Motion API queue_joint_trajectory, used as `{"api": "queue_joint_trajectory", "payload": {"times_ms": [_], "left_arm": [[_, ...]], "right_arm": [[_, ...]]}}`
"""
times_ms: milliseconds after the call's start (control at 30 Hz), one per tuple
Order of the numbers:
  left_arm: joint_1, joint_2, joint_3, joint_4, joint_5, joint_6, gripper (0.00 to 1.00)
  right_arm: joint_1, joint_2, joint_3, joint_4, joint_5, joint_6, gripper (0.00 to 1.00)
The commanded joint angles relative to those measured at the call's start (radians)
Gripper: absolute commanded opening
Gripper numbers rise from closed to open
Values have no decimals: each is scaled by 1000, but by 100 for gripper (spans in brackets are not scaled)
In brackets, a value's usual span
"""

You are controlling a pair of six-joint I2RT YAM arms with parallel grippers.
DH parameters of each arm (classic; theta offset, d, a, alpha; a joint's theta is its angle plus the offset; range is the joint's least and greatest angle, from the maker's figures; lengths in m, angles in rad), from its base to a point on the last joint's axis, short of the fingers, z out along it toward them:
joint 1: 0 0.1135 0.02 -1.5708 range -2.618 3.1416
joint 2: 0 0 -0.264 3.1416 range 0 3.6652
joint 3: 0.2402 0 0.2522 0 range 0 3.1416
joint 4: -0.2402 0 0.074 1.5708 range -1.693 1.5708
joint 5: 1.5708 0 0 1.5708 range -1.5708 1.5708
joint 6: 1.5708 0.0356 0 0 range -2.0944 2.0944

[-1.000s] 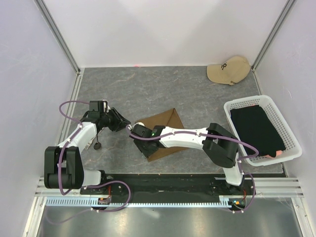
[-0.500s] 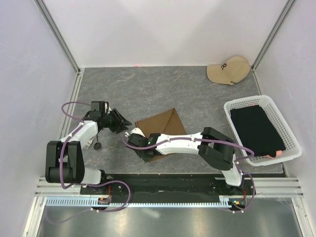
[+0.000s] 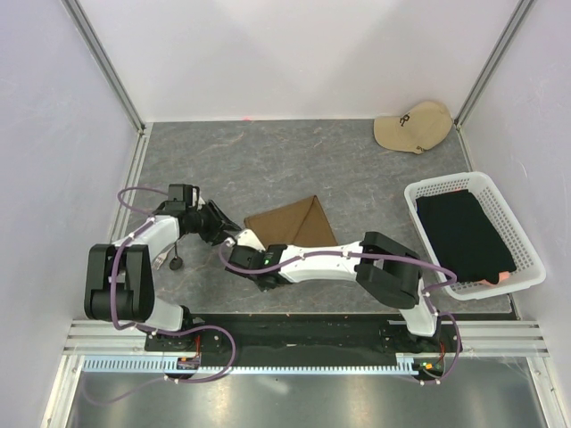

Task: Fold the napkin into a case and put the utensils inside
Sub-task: Pick up the upper triangle-folded napkin from the center of the board.

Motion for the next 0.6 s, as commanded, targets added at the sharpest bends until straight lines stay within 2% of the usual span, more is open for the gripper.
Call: {"api": "queue_joint_trajectory", "payload": {"times_ms": [0, 333, 367, 433, 500, 567], "left_arm": [[-24, 17, 16, 18, 40, 11, 48], [-103, 52, 10, 102, 34, -66, 49], [-105, 49, 8, 109, 29, -68, 52], [-108, 50, 5, 136, 29, -83, 53], [-122, 60, 11, 153, 24, -94, 60], [-140, 92, 28, 150, 1, -95, 61]], "right_arm": [[-34, -70, -56, -51, 12, 23, 0], [-105, -216, -112, -1, -120, 23, 0], [-110, -227, -115, 2, -124, 23, 0], [-120, -239, -126, 11, -144, 23, 0], [-123, -246, -127, 19, -153, 23, 0], [-127, -249, -124, 21, -160, 24, 0]]}}
